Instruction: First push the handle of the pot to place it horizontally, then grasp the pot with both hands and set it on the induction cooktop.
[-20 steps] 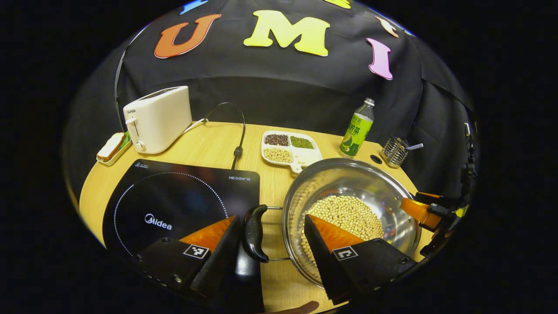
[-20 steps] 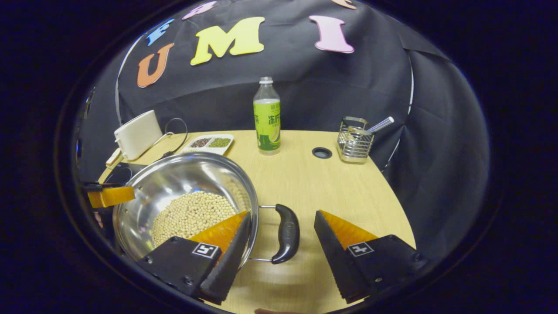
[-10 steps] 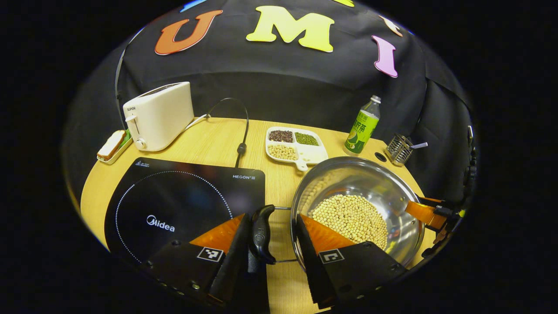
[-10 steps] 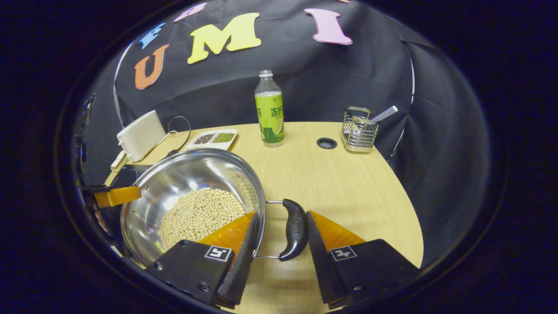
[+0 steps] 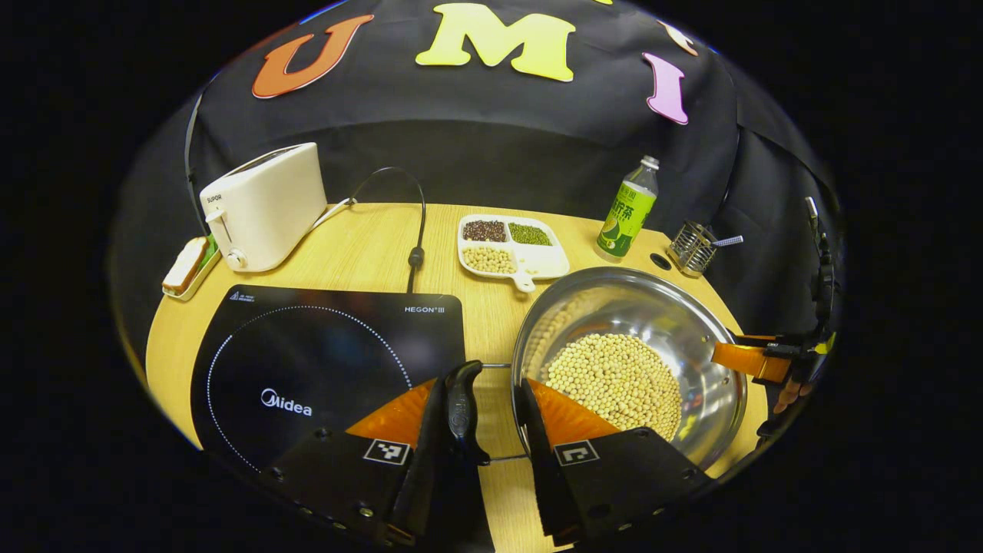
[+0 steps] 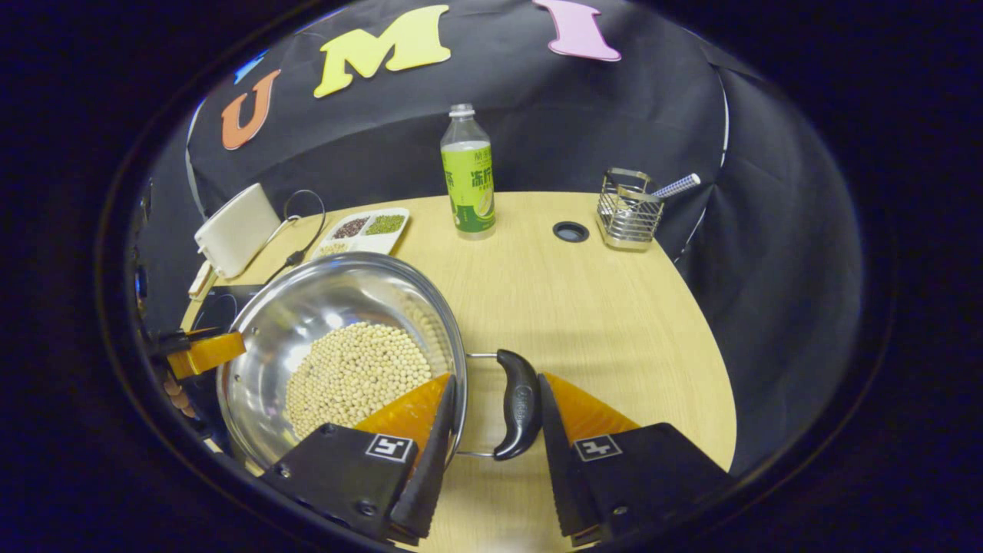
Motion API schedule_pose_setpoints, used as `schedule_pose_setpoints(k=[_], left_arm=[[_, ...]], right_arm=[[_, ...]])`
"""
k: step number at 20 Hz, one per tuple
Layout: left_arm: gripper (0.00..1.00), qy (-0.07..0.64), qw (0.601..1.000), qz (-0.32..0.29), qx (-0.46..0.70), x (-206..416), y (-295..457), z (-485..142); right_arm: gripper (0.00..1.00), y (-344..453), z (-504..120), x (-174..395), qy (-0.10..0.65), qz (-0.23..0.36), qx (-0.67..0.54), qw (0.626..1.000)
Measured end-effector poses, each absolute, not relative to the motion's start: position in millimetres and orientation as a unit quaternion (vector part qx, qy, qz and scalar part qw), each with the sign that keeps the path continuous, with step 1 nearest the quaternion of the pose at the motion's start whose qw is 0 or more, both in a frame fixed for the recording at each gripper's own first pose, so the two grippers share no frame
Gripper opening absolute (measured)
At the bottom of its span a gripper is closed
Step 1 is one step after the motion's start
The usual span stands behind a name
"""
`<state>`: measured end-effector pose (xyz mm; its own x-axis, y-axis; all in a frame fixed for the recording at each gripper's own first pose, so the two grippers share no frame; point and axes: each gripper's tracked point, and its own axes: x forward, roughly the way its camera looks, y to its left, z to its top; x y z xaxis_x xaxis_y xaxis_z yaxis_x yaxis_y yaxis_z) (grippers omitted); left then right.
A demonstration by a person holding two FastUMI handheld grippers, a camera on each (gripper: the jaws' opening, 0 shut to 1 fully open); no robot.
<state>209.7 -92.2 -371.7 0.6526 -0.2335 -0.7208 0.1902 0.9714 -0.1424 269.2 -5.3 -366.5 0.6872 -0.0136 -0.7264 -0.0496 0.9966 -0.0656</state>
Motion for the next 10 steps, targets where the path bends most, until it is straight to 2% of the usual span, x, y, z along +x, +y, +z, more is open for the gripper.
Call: schedule_pose_setpoints(k=[1,10], left_arm=[[0.53,0.401,0.909,-0.113,-0.031,207,-91,-371],[0.53,0.354,0.925,-0.124,-0.059,172,-91,-306]], right_arm=[[0.60,-3,-363,267,0.395,0.011,-0.034,0.918],[0.59,-2,-309,221,0.374,0.016,-0.011,0.927]])
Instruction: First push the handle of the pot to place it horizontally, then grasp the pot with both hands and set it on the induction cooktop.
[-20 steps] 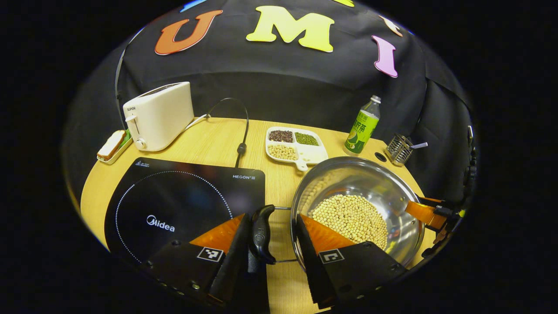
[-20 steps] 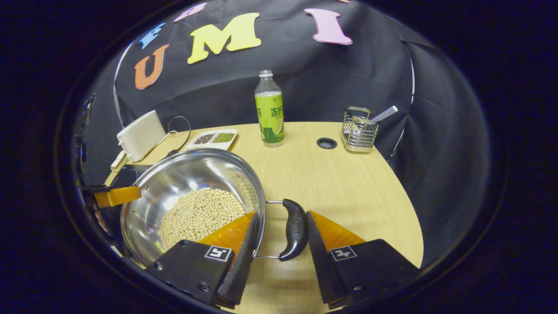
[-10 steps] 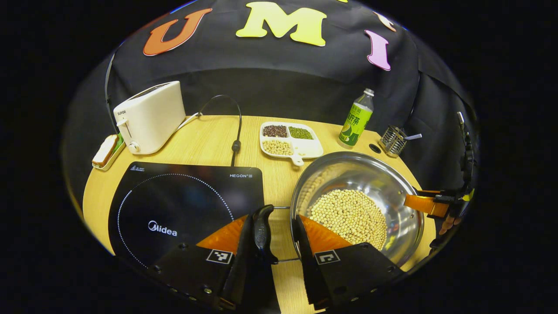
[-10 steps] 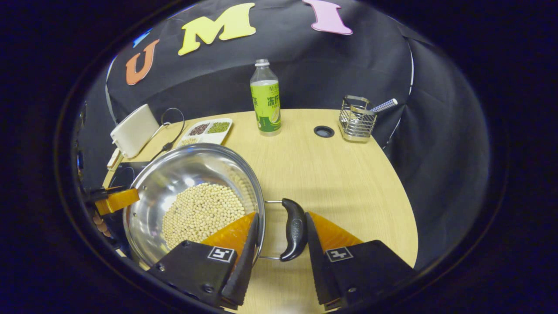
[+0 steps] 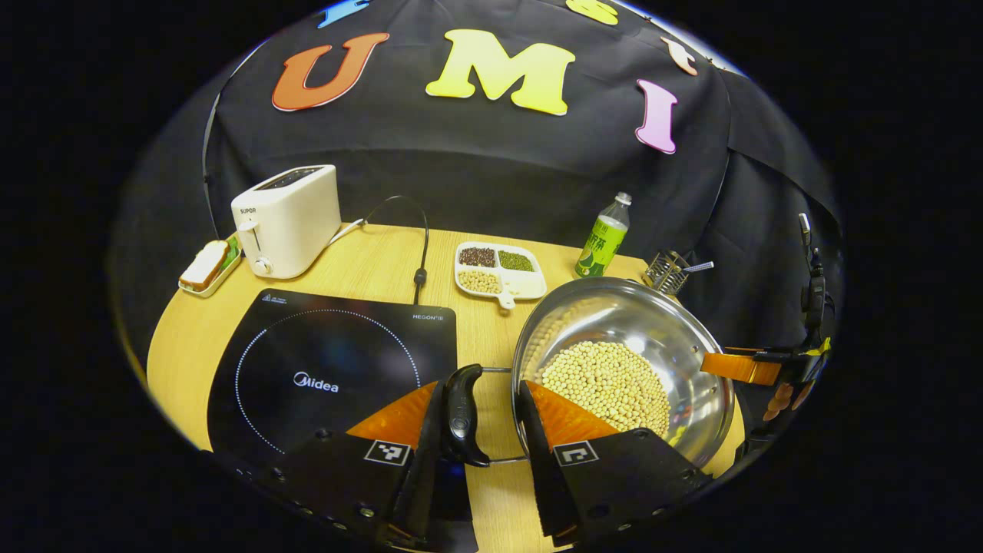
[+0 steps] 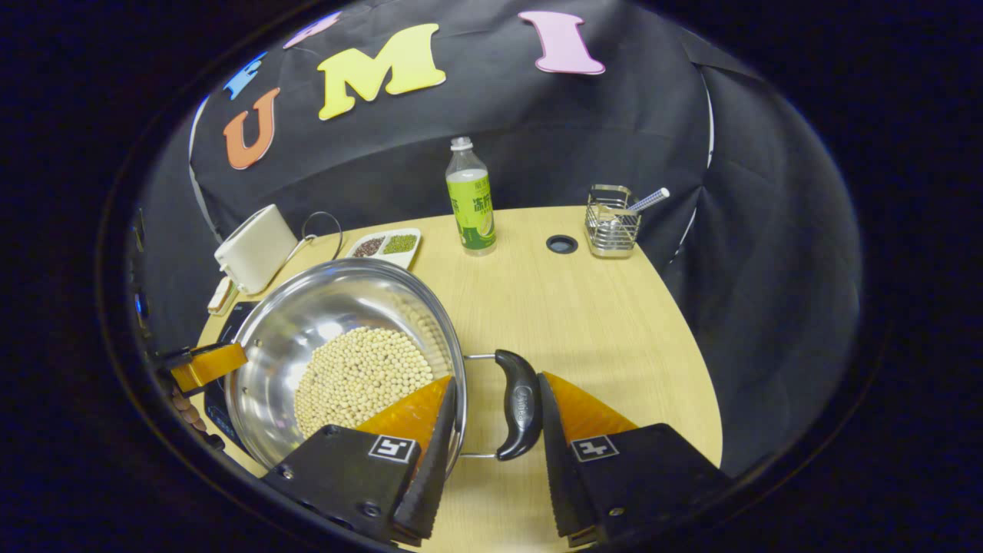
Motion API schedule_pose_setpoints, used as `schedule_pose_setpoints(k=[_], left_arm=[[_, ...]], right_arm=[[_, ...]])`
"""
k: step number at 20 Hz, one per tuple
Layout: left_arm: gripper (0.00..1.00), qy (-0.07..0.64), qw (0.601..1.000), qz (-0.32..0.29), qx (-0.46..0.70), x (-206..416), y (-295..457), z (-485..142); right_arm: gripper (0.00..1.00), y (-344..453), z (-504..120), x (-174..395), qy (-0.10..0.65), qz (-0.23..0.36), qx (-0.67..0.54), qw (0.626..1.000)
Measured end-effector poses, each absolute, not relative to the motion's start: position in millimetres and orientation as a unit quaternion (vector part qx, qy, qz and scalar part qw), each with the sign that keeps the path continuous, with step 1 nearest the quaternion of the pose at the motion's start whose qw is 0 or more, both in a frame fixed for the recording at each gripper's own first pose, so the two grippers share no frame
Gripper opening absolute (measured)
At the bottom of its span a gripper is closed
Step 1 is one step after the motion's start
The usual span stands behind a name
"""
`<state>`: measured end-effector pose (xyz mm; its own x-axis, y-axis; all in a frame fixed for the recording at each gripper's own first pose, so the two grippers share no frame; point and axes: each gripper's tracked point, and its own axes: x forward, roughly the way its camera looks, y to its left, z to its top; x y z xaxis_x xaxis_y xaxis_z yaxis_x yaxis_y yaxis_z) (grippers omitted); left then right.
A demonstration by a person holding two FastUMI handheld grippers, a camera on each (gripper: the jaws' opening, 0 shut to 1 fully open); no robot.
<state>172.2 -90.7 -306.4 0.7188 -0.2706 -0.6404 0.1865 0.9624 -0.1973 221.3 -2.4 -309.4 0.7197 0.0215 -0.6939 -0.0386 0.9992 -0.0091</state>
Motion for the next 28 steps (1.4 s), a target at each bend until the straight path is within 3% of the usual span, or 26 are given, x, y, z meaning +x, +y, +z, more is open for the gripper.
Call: schedule_pose_setpoints(k=[16,28], left_arm=[[0.53,0.285,0.950,-0.114,-0.062,163,-19,-201],[0.53,0.284,0.954,-0.056,-0.074,180,88,-197]], right_arm=[[0.59,80,-210,197,0.357,0.050,-0.019,0.933],[0.58,201,-214,221,0.369,0.094,-0.030,0.924]])
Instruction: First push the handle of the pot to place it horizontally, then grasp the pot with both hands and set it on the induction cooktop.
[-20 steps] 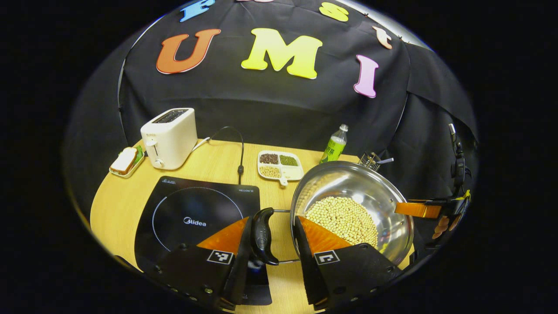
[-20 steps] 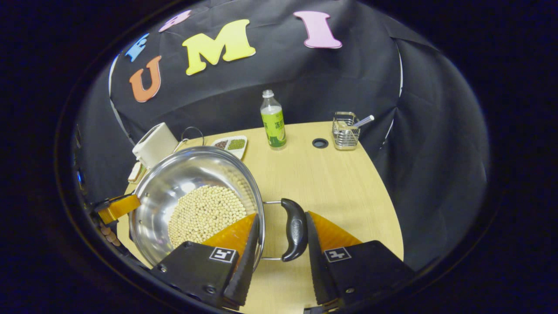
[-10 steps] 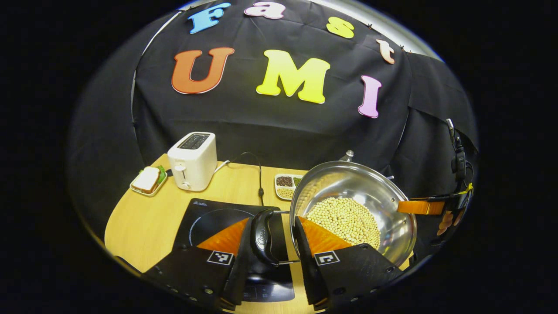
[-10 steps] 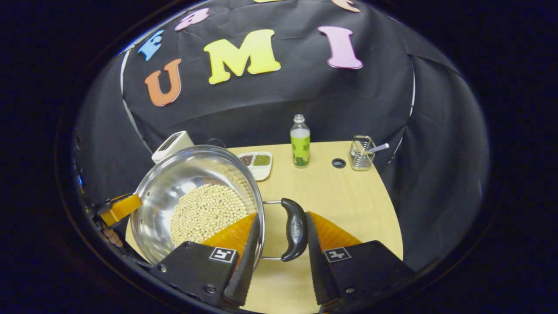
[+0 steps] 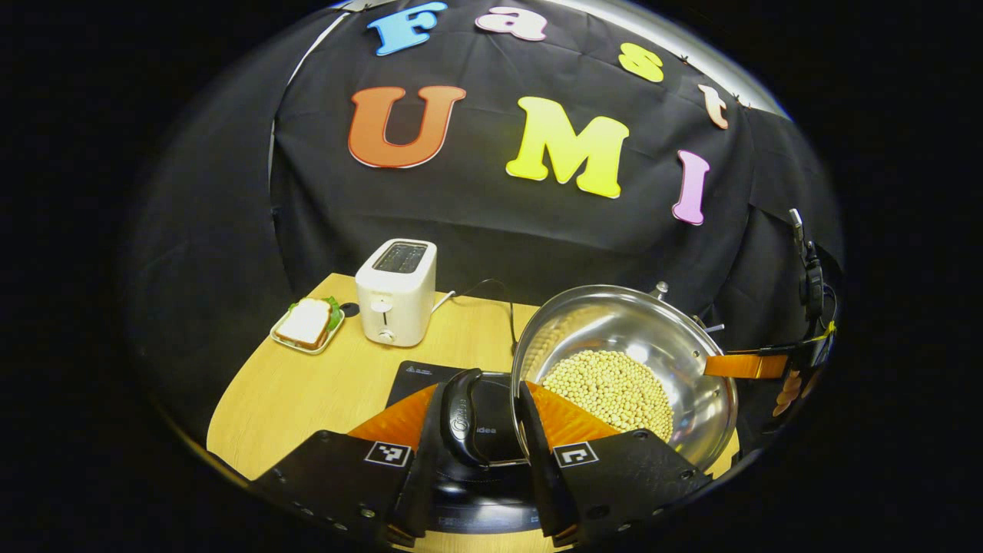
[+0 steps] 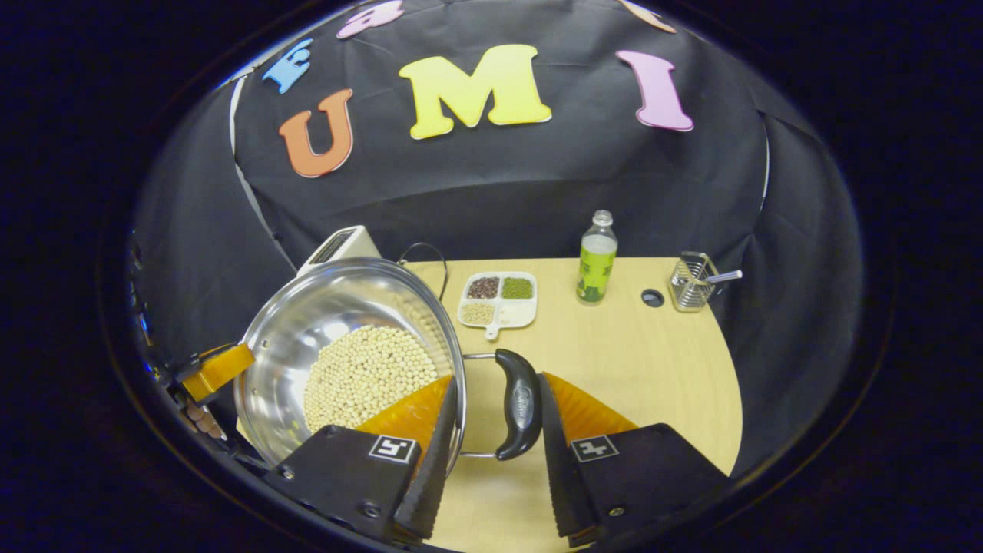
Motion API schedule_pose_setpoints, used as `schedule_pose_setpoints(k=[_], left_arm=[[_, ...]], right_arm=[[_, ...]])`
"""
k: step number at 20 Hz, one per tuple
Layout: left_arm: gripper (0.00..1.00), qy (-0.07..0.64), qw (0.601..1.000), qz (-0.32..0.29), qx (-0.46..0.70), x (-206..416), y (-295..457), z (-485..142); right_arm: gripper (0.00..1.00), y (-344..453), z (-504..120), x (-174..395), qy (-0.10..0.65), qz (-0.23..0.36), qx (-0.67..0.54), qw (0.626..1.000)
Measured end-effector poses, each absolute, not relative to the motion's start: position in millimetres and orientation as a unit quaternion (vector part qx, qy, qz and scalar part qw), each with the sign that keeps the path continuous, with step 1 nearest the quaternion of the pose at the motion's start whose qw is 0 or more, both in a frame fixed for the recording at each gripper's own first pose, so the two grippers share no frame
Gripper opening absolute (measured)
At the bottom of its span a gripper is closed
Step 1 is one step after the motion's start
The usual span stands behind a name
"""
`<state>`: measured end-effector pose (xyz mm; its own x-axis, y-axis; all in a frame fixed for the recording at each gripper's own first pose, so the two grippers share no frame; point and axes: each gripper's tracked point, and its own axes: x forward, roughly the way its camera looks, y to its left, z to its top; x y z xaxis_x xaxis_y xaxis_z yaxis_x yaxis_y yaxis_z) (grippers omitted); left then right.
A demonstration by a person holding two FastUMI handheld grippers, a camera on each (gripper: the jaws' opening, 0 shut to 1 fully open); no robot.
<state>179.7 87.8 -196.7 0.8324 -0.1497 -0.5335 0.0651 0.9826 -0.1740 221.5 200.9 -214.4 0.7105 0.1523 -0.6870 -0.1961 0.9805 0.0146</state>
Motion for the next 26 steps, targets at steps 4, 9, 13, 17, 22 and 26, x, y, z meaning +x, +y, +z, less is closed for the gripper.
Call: schedule_pose_setpoints(k=[4,9,13,17,22,26], left_arm=[[0.53,0.294,0.951,-0.044,-0.084,187,119,-211],[0.53,0.309,0.947,-0.032,-0.086,204,150,-237],[0.53,0.321,0.943,-0.023,-0.089,215,167,-262],[0.53,0.335,0.938,-0.012,-0.088,219,182,-284],[0.53,0.347,0.935,0.007,-0.075,224,196,-311],[0.43,0.334,0.938,0.000,-0.097,226,190,-315]], right_arm=[[0.58,236,-227,229,0.366,0.106,-0.034,0.924],[0.59,265,-259,238,0.367,0.109,-0.037,0.923],[0.58,280,-289,246,0.377,0.111,-0.034,0.919],[0.58,292,-320,251,0.391,0.109,-0.030,0.913],[0.58,301,-352,253,0.398,0.110,-0.026,0.910],[0.58,299,-359,253,0.367,0.115,-0.016,0.923]])
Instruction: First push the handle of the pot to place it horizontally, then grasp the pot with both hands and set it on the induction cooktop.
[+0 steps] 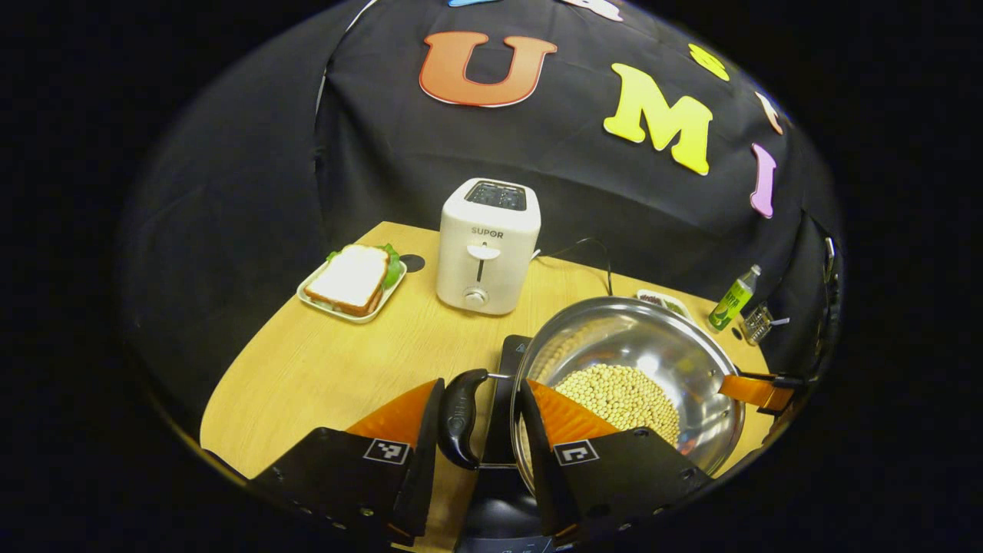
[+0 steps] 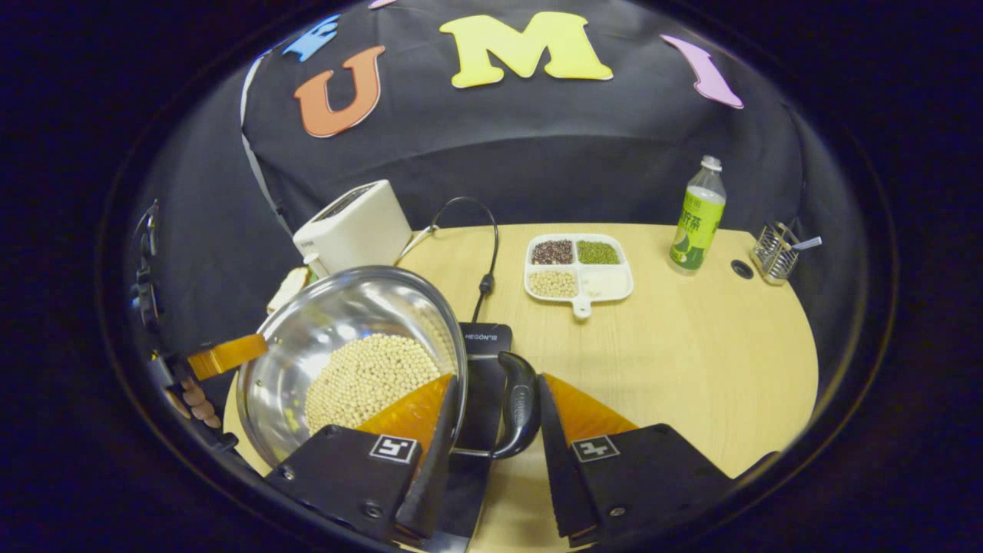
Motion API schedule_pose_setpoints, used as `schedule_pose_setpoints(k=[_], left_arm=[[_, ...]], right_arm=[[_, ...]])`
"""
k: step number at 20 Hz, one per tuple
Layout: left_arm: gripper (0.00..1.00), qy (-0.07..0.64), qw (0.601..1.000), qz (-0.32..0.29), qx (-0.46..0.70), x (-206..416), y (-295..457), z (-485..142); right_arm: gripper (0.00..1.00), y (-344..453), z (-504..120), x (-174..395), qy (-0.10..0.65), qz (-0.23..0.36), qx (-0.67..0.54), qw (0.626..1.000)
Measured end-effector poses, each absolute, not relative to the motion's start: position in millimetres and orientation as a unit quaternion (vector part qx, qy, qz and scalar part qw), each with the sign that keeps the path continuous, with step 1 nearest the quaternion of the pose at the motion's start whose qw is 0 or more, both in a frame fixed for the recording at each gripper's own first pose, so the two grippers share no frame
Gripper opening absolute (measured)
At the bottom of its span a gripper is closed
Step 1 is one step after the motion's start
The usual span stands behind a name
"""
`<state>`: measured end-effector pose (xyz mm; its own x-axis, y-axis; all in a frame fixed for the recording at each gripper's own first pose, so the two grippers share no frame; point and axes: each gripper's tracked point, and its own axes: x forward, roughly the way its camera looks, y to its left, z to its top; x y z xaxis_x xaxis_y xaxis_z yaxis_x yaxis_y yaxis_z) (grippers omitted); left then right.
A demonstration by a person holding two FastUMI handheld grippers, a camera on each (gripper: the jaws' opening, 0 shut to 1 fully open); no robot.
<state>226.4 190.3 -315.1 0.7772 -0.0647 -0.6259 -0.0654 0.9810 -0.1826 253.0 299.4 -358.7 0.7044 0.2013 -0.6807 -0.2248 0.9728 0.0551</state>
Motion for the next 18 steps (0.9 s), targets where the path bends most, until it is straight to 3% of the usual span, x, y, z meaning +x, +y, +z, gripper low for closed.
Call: schedule_pose_setpoints(k=[1,7,8,9,11,13,18], left_arm=[[0.53,0.328,0.940,0.000,-0.094,226,194,-316],[0.63,0.317,0.942,0.001,-0.110,227,193,-322],[0.51,0.320,0.940,-0.001,-0.118,224,191,-324],[0.53,0.322,0.940,0.004,-0.117,223,194,-325],[0.78,0.312,0.946,0.018,-0.091,218,204,-318],[0.91,0.300,0.950,0.033,-0.079,217,209,-311],[0.94,0.273,0.959,0.056,-0.049,200,214,-283]], right_arm=[[0.60,300,-359,253,0.362,0.117,-0.014,0.925],[0.69,299,-360,248,0.337,0.136,-0.047,0.930],[0.73,301,-360,247,0.329,0.142,-0.052,0.932],[0.72,300,-357,243,0.322,0.145,-0.054,0.934],[0.76,299,-352,242,0.307,0.145,-0.047,0.939],[0.77,300,-345,238,0.290,0.148,-0.045,0.944],[0.78,307,-319,212,0.240,0.172,-0.041,0.955]])
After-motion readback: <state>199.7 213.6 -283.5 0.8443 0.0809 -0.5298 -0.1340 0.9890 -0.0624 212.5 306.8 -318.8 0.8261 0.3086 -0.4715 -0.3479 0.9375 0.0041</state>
